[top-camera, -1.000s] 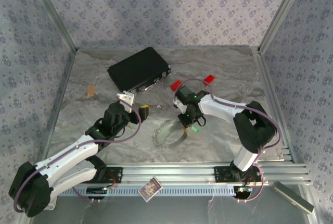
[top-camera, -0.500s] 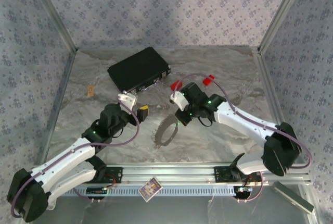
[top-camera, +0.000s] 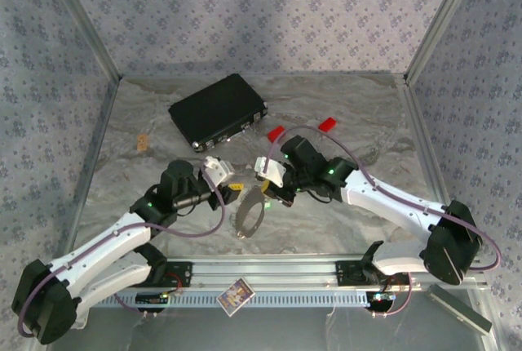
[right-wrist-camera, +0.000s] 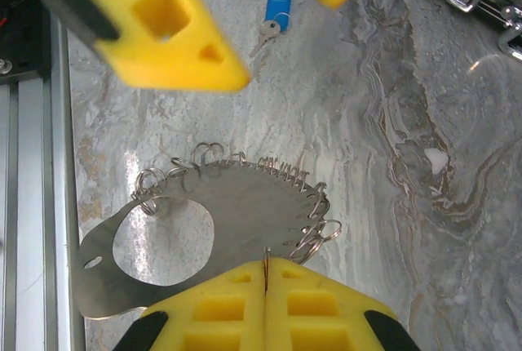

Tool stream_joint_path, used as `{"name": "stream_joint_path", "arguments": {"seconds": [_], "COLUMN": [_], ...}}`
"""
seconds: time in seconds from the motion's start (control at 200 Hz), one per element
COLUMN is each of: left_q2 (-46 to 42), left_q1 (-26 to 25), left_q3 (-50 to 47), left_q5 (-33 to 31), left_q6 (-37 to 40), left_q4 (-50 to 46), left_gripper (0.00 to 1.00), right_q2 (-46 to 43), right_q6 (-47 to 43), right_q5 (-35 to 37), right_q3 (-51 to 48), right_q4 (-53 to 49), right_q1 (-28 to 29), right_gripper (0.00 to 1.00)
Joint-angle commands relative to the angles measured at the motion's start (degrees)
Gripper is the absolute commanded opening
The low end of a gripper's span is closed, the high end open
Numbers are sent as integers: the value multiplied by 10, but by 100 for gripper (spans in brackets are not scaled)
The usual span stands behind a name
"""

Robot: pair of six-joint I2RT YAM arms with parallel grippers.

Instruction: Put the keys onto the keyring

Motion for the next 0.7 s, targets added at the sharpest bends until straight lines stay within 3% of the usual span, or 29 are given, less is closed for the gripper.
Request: {"name": "stream_joint_path", "arguments": {"seconds": [0.0,0.455,0.695], "left_q2": [4,52,78], "left_q1": [-7,-26,-30], "left_q3": [17,16,23], "left_q5": [88,142,145], "left_q6": [42,62,61], "left_q4": [-1,44,51], "left_gripper": [48,47,35], "right_q2": [-7,-6,-6], "right_q6": [-30,-38,-36], "right_q5": [-27,-23,-22], "right_q3": [12,23,27], "right_q4": [16,23,30], "right_q1": [6,24,32], "right_gripper": [0,0,0]}}
